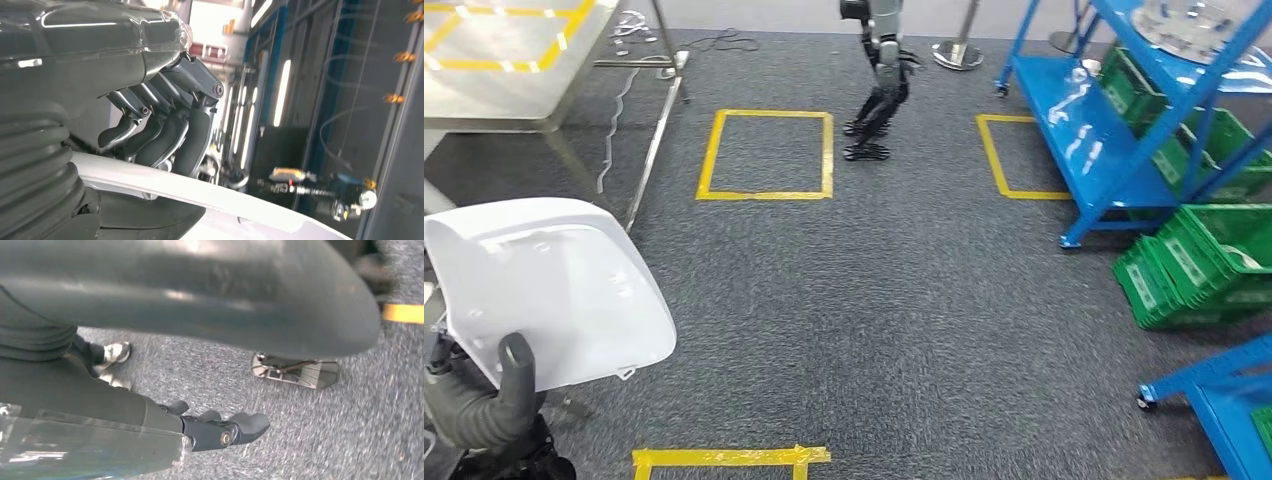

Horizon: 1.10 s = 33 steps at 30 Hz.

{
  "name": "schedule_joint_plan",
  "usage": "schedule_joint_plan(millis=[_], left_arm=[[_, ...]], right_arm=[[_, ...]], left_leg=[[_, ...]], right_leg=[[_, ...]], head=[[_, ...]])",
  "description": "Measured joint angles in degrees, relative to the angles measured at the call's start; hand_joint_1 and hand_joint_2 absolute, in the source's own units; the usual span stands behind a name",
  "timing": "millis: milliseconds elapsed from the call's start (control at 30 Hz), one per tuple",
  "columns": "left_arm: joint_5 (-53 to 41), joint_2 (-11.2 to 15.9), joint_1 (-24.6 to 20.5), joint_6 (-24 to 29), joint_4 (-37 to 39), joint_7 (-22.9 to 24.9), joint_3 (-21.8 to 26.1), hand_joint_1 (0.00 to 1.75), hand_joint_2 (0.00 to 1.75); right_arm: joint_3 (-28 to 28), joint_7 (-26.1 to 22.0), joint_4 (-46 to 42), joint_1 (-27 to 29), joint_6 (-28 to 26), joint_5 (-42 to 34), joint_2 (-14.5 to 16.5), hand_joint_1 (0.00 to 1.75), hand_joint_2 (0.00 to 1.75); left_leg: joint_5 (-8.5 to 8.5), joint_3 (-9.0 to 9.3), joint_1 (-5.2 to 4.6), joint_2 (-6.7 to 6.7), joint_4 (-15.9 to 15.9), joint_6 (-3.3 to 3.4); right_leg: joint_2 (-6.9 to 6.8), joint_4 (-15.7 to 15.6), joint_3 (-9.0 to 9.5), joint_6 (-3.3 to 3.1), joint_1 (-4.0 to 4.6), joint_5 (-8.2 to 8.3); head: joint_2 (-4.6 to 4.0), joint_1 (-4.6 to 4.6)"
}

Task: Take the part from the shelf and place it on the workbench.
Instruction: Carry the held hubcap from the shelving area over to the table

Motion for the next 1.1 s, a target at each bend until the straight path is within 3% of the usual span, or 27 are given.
schedule_joint_plan(millis=[33,67,100,167,200,233,300,333,367,433,467,500,533,567,600,667,733,767,833,900,1000,1033,1067,1100], left_arm=[[0.0,0.0,0.01,0.0,0.01,0.0,0.0,1.75,1.75],[0.0,0.0,0.03,0.0,0.02,0.0,0.0,1.75,1.75],[0.0,0.0,0.03,0.0,0.02,0.0,0.0,1.75,1.75],[-0.01,0.0,0.0,0.0,0.02,0.01,0.0,1.75,1.75],[-0.01,-0.01,0.0,0.02,0.02,0.02,0.0,1.75,1.75],[-0.03,-0.02,-0.01,0.07,0.01,0.05,-0.01,1.75,1.75],[-0.05,-0.03,0.02,0.21,-0.01,0.14,-0.01,1.75,1.75],[-0.07,-0.03,0.05,0.32,-0.02,0.2,-0.01,1.75,1.75],[-0.07,0.0,0.04,0.45,-0.02,0.27,0.01,1.75,1.75],[-0.07,0.05,0.01,0.75,-0.02,0.46,0.04,1.75,1.75],[-0.07,0.07,-0.03,0.86,-0.01,0.53,0.06,1.75,1.75],[-0.07,0.07,-0.02,0.92,0.0,0.57,0.07,1.75,1.75],[-0.07,0.07,0.01,0.96,0.02,0.59,0.07,1.75,1.75],[-0.07,0.07,0.02,0.98,0.03,0.6,0.07,1.75,1.75],[-0.07,0.07,0.04,1.0,0.04,0.6,0.07,1.75,1.75],[-0.09,0.07,-0.02,1.03,0.05,0.62,0.07,1.75,1.75],[-0.11,0.07,-0.1,1.05,0.06,0.66,0.08,1.75,1.75],[-0.13,0.07,-0.14,1.1,0.07,0.67,0.09,1.75,1.75],[-0.21,0.07,-0.12,1.19,0.08,0.68,0.11,1.75,1.75],[-0.43,0.07,-0.22,1.36,0.04,0.71,0.13,1.75,1.75],[-0.66,0.07,-0.3,2.21,0.01,0.99,0.13,1.75,1.75],[-0.67,0.07,-0.28,2.54,0.04,1.16,0.13,1.75,1.75],[-0.66,0.07,-0.28,2.78,0.1,1.31,0.13,1.75,1.75],[-0.64,0.07,-0.31,2.92,0.2,1.46,0.13,1.75,1.75]], right_arm=[[0.0,0.01,0.0,0.08,0.03,-0.01,0.02,0.0,0.0],[0.0,0.01,0.01,0.11,0.04,-0.01,0.02,0.0,0.0],[0.0,0.01,0.01,0.06,0.04,-0.01,-0.01,0.0,0.0],[0.0,0.02,0.02,-0.15,0.04,0.0,-0.12,0.0,0.0],[0.0,0.01,0.02,-0.27,0.04,0.0,-0.2,0.0,0.0],[0.0,0.0,0.02,-0.39,0.05,0.0,-0.29,0.0,0.0],[0.0,-0.05,0.0,-0.54,0.13,0.03,-0.35,0.0,0.0],[0.0,-0.07,-0.02,-0.65,0.21,0.1,-0.26,0.0,0.0],[-0.01,-0.08,-0.03,-0.73,0.31,0.21,-0.15,0.0,0.0],[-0.02,-0.04,-0.04,-0.83,0.49,0.44,0.02,0.0,0.0],[-0.02,0.01,-0.04,-0.74,0.57,0.49,0.03,0.0,0.0],[-0.02,0.05,-0.03,-0.59,0.64,0.51,0.06,0.0,0.0],[-0.02,0.11,-0.03,-0.42,0.71,0.52,0.11,0.0,0.0],[-0.01,0.14,-0.03,-0.3,0.74,0.52,0.17,0.0,0.0],[-0.01,0.15,-0.04,-0.27,0.75,0.53,0.26,0.0,0.0],[-0.01,0.16,-0.04,-0.34,0.75,0.54,0.33,0.0,0.0],[-0.02,0.16,-0.03,-0.43,0.75,0.55,0.25,0.0,0.0],[-0.02,0.16,-0.03,-0.44,0.75,0.55,0.19,0.0,0.0],[-0.01,0.19,-0.03,-0.41,0.78,0.56,0.22,0.0,0.0],[0.0,0.31,-0.03,-0.33,0.84,0.57,0.3,0.0,0.0],[0.0,0.89,-0.03,-0.1,0.92,0.55,0.42,0.0,0.0],[0.0,1.09,-0.03,0.04,0.93,0.53,0.43,0.0,0.0],[0.0,1.26,-0.03,0.15,0.94,0.51,0.43,0.0,0.0],[0.0,1.39,-0.03,0.18,0.97,0.5,0.43,0.0,0.0]], left_leg=[[0.09,-0.04,-0.16,-0.88,0.0,0.1],[0.2,-0.03,-0.3,-1.78,0.0,0.16],[0.3,0.01,-0.38,-2.62,0.0,0.17],[0.53,0.01,-0.42,-4.17,0.06,-0.02],[0.64,-0.08,-0.45,-4.83,0.09,-0.2],[0.75,-0.22,-0.46,-5.46,0.11,-0.42],[1.05,-0.61,-0.49,-6.59,-0.01,-1.0],[0.89,-0.89,-0.52,-5.93,0.27,-1.14],[0.0,-1.55,-0.57,-4.28,1.39,-1.3],[-4.03,-4.51,-0.49,-0.18,7.66,-1.62],[-6.51,-6.73,-0.28,0.84,12.37,-1.99],[-8.26,-8.69,-0.01,1.01,16.58,-2.36],[-8.94,-9.88,0.26,1.0,19.19,-2.72],[-8.27,-9.76,0.49,1.03,19.1,-3.04],[-6.53,-8.24,0.69,1.4,16.31,-3.36],[-2.64,-3.2,1.02,4.18,7.16,-4.09],[-1.12,-0.1,1.03,6.41,1.58,-3.78],[-1.22,0.16,0.87,6.42,0.94,-3.32],[-1.17,0.17,0.65,4.93,0.89,-2.15],[-0.86,0.29,0.62,3.51,0.59,-1.41],[-0.34,0.13,0.25,1.21,0.2,-0.63],[-0.23,0.07,0.02,0.32,0.17,-0.49],[-0.14,0.05,-0.19,-0.56,0.17,-0.38],[-0.03,0.06,-0.35,-1.44,0.17,-0.32]], right_leg=[[0.12,1.8,-0.93,-0.3,0.1,0.01],[0.28,1.07,-0.74,-0.71,0.26,1.25],[0.64,-2.13,0.6,-1.2,0.5,3.45],[2.69,-11.45,4.61,-2.37,1.22,8.01],[3.6,-14.98,6.07,-2.8,1.51,9.36],[4.19,-16.96,6.84,-3.08,1.7,9.95],[3.49,-17.7,7.03,-3.29,1.74,10.33],[2.87,-17.96,7.1,-3.36,1.64,10.69],[2.29,-18.23,7.13,-3.49,1.53,11.09],[1.19,-18.61,6.99,-3.61,1.31,11.59],[0.67,-18.6,6.84,-3.66,1.26,11.6],[0.08,-18.58,6.75,-3.61,1.19,11.57],[-0.53,-18.55,6.7,-3.52,1.09,11.51],[-1.08,-18.51,6.71,-3.35,0.94,11.41],[-1.55,-18.44,6.82,-3.08,0.73,11.26],[-2.2,-18.03,7.17,-2.23,0.49,10.67],[-2.7,-17.63,7.5,-1.49,0.52,10.05],[-3.04,-17.6,7.69,-1.3,0.54,9.85],[-3.63,-17.65,8.05,-1.12,0.26,9.46],[-2.29,-14.65,6.84,-0.8,0.04,6.99],[-0.17,-1.78,0.82,-0.79,0.14,0.78],[-0.04,1.44,-0.78,-1.09,0.25,-0.01],[0.07,2.39,-1.37,-1.51,0.44,0.44],[0.31,0.67,-0.77,-2.03,0.77,2.1]], head=[[-0.01,0.2],[-0.01,0.38],[-0.02,0.55],[-0.01,0.95],[-0.01,1.15],[-0.01,1.27],[-0.01,1.32],[-0.01,1.27],[0.0,1.17],[0.0,0.69],[0.0,0.35],[0.0,0.01],[0.0,-0.27],[-0.01,-0.52],[-0.01,-0.75],[-0.01,-1.34],[-0.01,-1.65],[0.0,-1.57],[0.0,-1.08],[0.0,-0.93],[-0.01,-0.1],[-0.01,0.2],[-0.01,0.45],[-0.01,0.64]])
